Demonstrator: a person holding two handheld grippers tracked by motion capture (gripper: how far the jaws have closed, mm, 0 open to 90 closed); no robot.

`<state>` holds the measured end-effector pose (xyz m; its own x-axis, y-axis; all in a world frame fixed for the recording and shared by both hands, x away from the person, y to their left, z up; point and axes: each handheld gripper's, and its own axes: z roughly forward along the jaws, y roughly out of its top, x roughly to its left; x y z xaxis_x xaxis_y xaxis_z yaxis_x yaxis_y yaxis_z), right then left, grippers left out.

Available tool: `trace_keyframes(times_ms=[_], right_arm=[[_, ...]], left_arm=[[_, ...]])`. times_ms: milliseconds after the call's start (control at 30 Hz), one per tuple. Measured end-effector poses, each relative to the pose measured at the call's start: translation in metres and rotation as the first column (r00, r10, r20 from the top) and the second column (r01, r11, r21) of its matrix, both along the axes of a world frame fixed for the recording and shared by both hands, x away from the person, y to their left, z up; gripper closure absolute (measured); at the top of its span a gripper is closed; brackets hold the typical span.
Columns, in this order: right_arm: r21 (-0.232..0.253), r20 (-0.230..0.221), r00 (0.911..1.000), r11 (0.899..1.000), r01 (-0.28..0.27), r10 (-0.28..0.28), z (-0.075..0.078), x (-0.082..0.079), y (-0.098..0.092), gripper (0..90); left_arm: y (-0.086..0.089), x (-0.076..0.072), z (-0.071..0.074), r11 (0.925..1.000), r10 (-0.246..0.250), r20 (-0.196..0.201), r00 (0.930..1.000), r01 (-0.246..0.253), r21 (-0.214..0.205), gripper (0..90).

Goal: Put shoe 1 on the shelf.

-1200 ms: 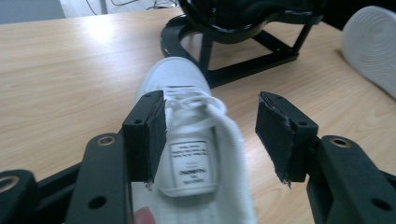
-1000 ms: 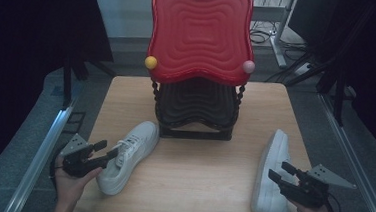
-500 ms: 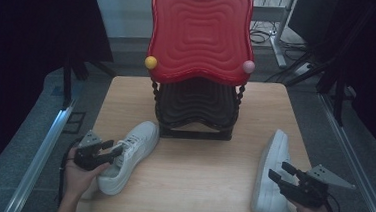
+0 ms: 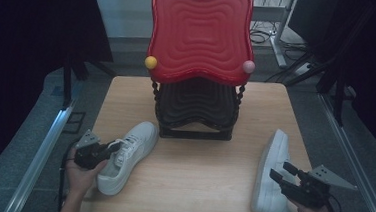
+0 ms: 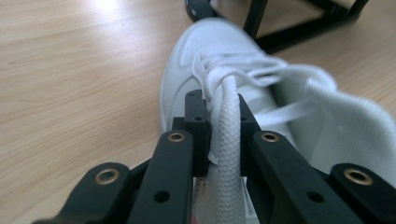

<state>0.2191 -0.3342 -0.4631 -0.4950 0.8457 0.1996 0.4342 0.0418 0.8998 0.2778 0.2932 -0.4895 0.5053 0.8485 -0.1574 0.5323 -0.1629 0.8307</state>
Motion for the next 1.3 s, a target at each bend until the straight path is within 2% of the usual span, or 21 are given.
trace_keyframes(times_ms=[67,133,200,233,267,300,333,400,433,500,600,800,867,900,933,967,1000,1100,1233,1267,1300], right_arm=[[0.001,0.002,1.0000,1.000,0.004,-0.004,0.000,0.000,-0.001,36.5],[0.003,0.010,0.9999,1.000,0.014,-0.014,0.000,0.000,-0.001,36.6],[0.007,0.008,0.9998,1.000,0.016,-0.016,0.000,0.000,0.000,36.6],[0.007,0.010,0.9998,1.000,0.017,-0.017,0.000,0.000,0.000,36.6],[0.007,0.010,0.9998,1.000,0.018,-0.018,0.000,0.000,0.001,36.6],[0.009,0.010,0.9998,1.000,0.018,-0.018,0.000,-0.001,0.001,36.6],[0.010,0.014,0.9997,1.000,0.018,-0.018,0.000,-0.001,0.002,36.6],[0.010,0.020,0.9997,1.000,0.017,-0.017,0.002,-0.001,0.002,36.6],[0.010,0.019,0.9997,1.000,0.016,-0.016,0.002,-0.002,0.002,36.6],[0.013,0.023,0.9996,1.000,0.019,-0.019,0.003,-0.002,0.001,36.6],[0.018,0.025,0.9994,1.000,0.023,-0.023,0.004,-0.003,0.001,36.6],[0.021,0.026,0.9993,0.999,0.027,-0.027,0.004,-0.003,0.000,36.6],[0.020,0.025,0.9993,0.999,0.027,-0.027,0.003,-0.002,0.000,36.6],[0.021,0.024,0.9993,0.999,0.027,-0.027,0.003,-0.002,0.000,36.6],[0.021,0.024,0.9994,0.999,0.026,-0.026,0.003,-0.002,0.000,36.6],[0.020,0.024,0.9994,0.999,0.025,-0.026,0.003,-0.002,0.000,36.6],[0.019,0.024,0.9994,1.000,0.025,-0.025,0.003,-0.002,0.001,36.5],[0.017,0.024,0.9993,0.999,0.027,-0.028,0.003,-0.002,0.001,36.6],[0.018,0.023,0.9993,0.999,0.027,-0.028,0.003,-0.002,0.001,36.6],[0.017,0.022,0.9994,1.000,0.025,-0.026,0.003,-0.002,0.001,36.6],[0.017,0.021,0.9995,1.000,0.024,-0.025,0.003,-0.002,0.001,36.6]], left_arm=[[0.006,-0.003,0.001,0.9991,0.008,0.011,0.9999,-0.008,-0.043,82.2],[0.011,-0.006,0.002,0.9946,0.022,0.019,0.9996,-0.020,-0.102,82.3],[0.018,-0.010,0.004,0.9827,0.038,0.033,0.9987,-0.031,-0.183,82.3],[0.021,-0.012,0.006,0.9750,0.044,0.040,0.9983,-0.034,-0.219,82.2],[0.025,-0.014,0.008,0.9642,0.051,0.056,0.9971,-0.034,-0.263,82.1],[0.028,-0.015,0.010,0.9563,0.057,0.065,0.9962,-0.036,-0.290,81.9],[0.031,-0.017,0.014,0.9427,0.069,0.082,0.9942,-0.038,-0.331,81.8],[0.035,-0.020,0.020,0.9227,0.088,0.106,0.9904,-0.041,-0.383,81.7],[0.037,-0.021,0.022,0.9153,0.095,0.116,0.9888,-0.041,-0.401,81.6],[0.040,-0.024,0.028,0.8927,0.118,0.138,0.9833,-0.044,-0.449,81.5],[0.043,-0.026,0.035,0.8683,0.141,0.168,0.9757,-0.040,-0.494,81.6],[0.045,-0.026,0.049,0.8325,0.167,0.197,0.9660,-0.031,-0.553,81.8],[0.046,-0.025,0.054,0.8233,0.176,0.204,0.9631,-0.031,-0.567,81.7],[0.047,-0.024,0.056,0.8151,0.184,0.207,0.9609,-0.032,-0.578,81.7],[0.048,-0.024,0.059,0.8070,0.195,0.211,0.9579,-0.034,-0.590,81.6],[0.049,-0.023,0.062,0.8040,0.202,0.217,0.9552,-0.036,-0.594,81.6],[0.050,-0.022,0.065,0.7956,0.213,0.220,0.9520,-0.038,-0.605,81.6],[0.052,-0.020,0.073,0.7765,0.237,0.233,0.9432,-0.039,-0.629,81.5],[0.052,-0.015,0.084,0.7586,0.243,0.245,0.9387,-0.026,-0.651,81.4],[0.052,-0.013,0.088,0.7474,0.249,0.248,0.9360,-0.023,-0.664,81.5],[0.051,-0.012,0.091,0.7438,0.250,0.253,0.9347,-0.018,-0.668,81.5]])
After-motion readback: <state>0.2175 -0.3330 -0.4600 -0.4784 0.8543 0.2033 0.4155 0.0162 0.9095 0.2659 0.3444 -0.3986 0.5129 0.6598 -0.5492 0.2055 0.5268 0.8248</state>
